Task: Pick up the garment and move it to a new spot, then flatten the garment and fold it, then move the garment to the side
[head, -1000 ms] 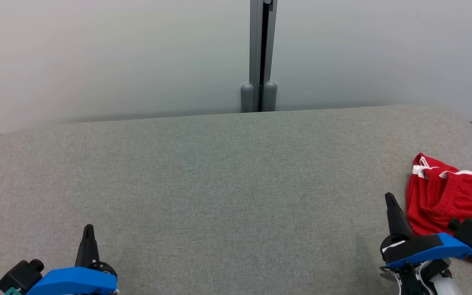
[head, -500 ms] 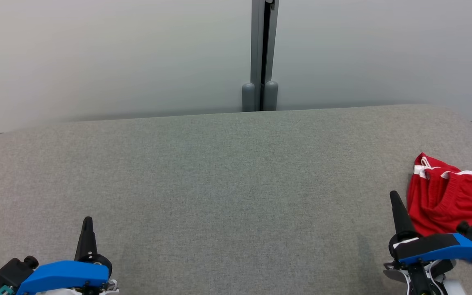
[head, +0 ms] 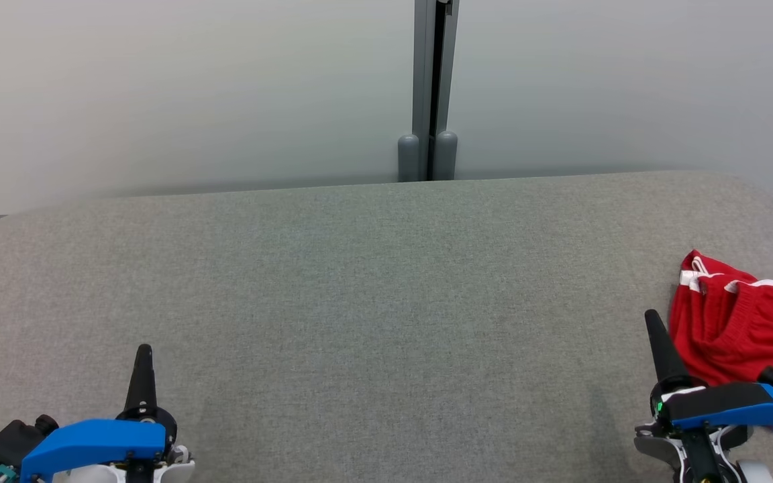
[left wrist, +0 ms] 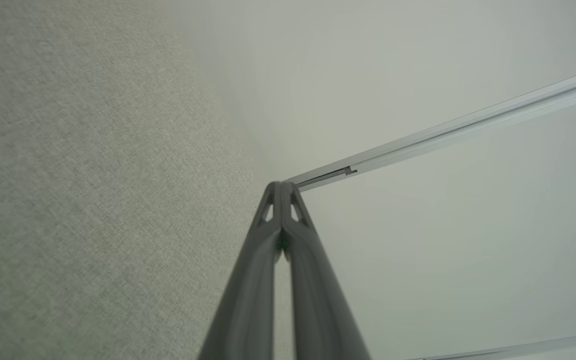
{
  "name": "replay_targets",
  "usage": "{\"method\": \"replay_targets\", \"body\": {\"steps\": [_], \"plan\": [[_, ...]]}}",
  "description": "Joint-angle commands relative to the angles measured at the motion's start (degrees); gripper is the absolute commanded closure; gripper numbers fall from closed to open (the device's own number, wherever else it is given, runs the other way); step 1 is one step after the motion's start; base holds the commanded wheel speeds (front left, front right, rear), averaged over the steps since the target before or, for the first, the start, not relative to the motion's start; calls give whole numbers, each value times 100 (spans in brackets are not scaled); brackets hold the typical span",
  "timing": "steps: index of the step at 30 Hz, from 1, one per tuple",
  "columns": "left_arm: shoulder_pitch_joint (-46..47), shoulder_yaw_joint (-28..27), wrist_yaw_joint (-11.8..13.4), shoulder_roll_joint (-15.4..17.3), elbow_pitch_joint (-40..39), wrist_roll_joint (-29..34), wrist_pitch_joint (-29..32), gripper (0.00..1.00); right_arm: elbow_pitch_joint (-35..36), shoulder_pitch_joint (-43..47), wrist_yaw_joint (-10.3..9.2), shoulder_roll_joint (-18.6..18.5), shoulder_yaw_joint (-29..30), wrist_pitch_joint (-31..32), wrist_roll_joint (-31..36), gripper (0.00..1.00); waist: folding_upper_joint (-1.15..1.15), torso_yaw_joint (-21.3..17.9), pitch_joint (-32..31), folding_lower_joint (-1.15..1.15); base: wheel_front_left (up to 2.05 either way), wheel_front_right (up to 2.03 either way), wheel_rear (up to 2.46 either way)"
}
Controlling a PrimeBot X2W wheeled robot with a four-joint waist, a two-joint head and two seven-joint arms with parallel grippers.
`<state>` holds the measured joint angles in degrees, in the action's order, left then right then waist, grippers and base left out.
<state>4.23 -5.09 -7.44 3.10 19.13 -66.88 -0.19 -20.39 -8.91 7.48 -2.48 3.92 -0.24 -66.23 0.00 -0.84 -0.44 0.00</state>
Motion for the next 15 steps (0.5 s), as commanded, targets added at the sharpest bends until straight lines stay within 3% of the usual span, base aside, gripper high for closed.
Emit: {"method": "replay_targets", "body": {"steps": [1,15], "plan": [[143,-47,-5,-1,-96,-171,49,100,112,46,2,-44,29,53,-175,100,-1,3,2,0,0,0,0],[171,-84,-6,-8,-235,-892,242,100,279,112,2,-49,104,245,-919,100,-1,24,17,0,0,0,0]]}}
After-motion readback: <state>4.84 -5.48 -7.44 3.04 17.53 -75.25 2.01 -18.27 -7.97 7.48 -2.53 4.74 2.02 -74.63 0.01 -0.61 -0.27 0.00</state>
